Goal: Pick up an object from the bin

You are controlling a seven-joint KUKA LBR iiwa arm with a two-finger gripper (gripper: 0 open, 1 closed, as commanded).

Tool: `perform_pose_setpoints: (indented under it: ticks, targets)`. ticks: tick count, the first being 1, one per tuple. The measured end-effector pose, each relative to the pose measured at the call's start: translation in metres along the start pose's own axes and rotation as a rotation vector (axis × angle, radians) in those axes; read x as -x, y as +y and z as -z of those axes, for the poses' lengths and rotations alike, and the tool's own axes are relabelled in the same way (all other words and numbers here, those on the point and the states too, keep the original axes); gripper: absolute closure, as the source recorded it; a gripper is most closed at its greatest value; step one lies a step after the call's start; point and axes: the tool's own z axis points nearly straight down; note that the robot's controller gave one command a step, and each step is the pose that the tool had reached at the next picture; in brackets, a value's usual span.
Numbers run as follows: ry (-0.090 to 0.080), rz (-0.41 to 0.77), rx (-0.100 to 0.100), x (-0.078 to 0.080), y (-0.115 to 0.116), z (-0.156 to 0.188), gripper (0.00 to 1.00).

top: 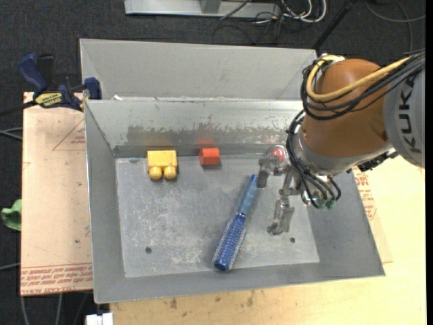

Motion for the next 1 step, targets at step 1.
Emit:
perform_pose_setpoints:
  ticks: [1]
  targets:
    - [-0.003, 0.519, 0.0, 0.0135, 0.022, -0.1656, 0.0]
